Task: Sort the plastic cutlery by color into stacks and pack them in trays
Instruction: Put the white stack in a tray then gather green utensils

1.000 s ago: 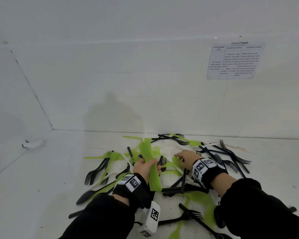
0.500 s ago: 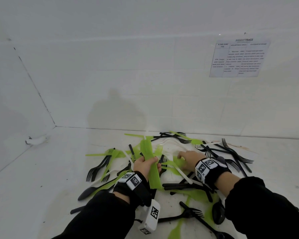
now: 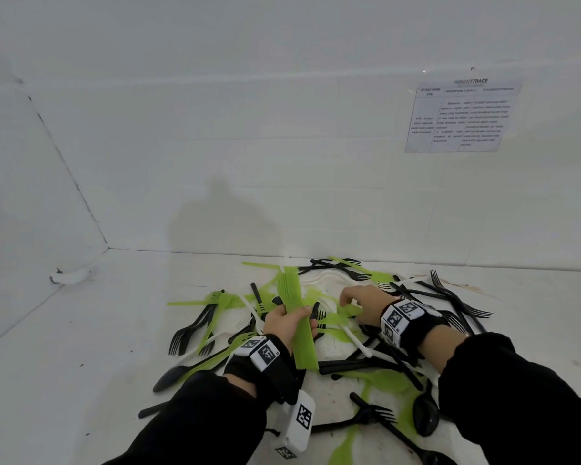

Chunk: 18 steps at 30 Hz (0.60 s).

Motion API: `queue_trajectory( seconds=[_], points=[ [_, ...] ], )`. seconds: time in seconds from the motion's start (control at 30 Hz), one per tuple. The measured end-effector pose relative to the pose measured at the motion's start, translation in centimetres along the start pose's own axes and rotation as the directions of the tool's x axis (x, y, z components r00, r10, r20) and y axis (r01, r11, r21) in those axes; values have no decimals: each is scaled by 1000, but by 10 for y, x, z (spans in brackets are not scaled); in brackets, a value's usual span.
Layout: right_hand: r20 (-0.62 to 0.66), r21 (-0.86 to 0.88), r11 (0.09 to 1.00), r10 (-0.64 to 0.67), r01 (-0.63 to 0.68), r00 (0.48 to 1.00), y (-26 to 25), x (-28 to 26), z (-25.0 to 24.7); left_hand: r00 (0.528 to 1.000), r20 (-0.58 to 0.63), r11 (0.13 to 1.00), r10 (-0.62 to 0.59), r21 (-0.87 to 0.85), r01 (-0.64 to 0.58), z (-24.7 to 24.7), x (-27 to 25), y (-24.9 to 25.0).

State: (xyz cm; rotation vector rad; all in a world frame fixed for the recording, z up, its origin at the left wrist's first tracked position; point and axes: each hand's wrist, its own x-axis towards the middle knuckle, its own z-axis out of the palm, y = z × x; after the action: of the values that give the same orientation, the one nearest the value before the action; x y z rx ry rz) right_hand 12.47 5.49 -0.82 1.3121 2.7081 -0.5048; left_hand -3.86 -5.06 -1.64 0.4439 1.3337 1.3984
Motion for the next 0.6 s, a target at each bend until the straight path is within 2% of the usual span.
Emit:
queue_trajectory(
  seconds=[0.07, 0.17, 0.33, 0.6],
  points=[
    [-6, -57, 998, -1, 1, 1000, -5, 6, 3, 1000, 1, 1000, -2, -1, 2, -1, 0, 1],
    [-41, -22, 996, 86, -87, 995, -10, 15, 6, 1000, -4, 1000, 1, -4, -1, -4, 2, 2],
    [40, -175, 962, 217, -207, 975, -10, 22, 11, 1000, -20, 1000, 6, 5, -6, -8, 6, 1],
    [8, -148, 974, 175, -172, 985, -3, 20, 12, 1000, -9, 1000, 12, -1, -12, 0, 9, 0]
  ],
)
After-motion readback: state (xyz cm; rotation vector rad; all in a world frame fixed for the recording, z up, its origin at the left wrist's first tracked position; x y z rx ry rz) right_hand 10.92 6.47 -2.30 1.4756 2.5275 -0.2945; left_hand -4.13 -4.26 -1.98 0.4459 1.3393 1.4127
